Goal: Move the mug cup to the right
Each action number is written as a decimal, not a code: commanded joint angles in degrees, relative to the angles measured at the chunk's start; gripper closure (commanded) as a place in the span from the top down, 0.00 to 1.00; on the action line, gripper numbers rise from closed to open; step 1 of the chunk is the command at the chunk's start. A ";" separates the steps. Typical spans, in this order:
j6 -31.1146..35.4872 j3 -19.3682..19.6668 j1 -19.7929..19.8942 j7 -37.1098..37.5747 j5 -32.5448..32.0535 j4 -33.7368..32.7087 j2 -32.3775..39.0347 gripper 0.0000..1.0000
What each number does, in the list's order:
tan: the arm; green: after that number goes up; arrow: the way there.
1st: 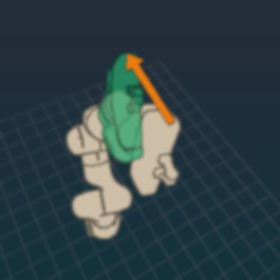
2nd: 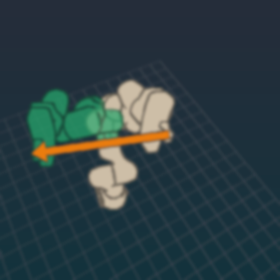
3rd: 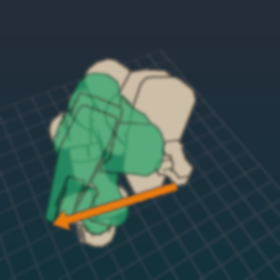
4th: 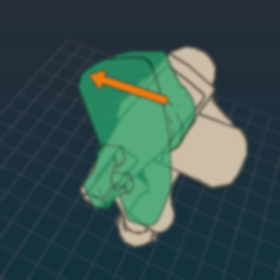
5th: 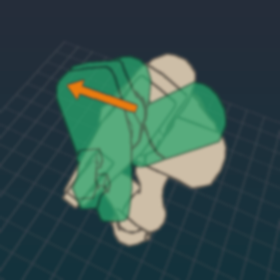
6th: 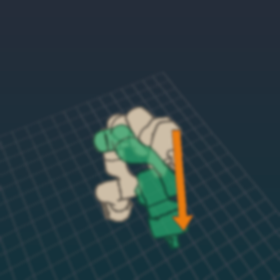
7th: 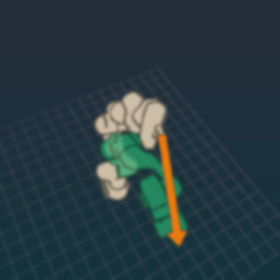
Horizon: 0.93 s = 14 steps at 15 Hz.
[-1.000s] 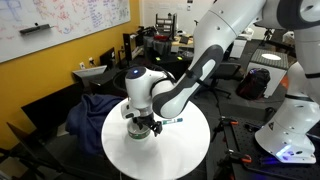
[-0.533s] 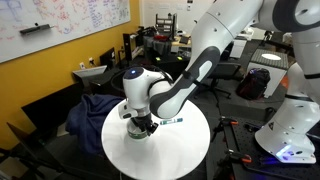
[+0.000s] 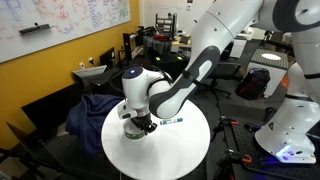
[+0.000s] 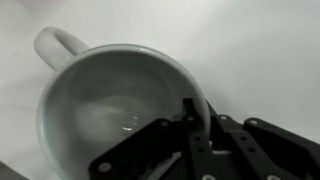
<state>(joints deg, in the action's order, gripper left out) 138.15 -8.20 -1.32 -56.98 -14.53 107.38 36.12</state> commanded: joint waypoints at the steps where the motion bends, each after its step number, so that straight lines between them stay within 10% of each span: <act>1: -1.95 -0.91 0.82 -2.15 1.08 -1.23 0.19 0.03; 14: -0.52 -0.79 0.57 -0.57 1.13 2.00 -0.97 0.03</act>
<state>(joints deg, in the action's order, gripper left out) 138.12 -8.31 -1.24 -57.11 -14.52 107.50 36.12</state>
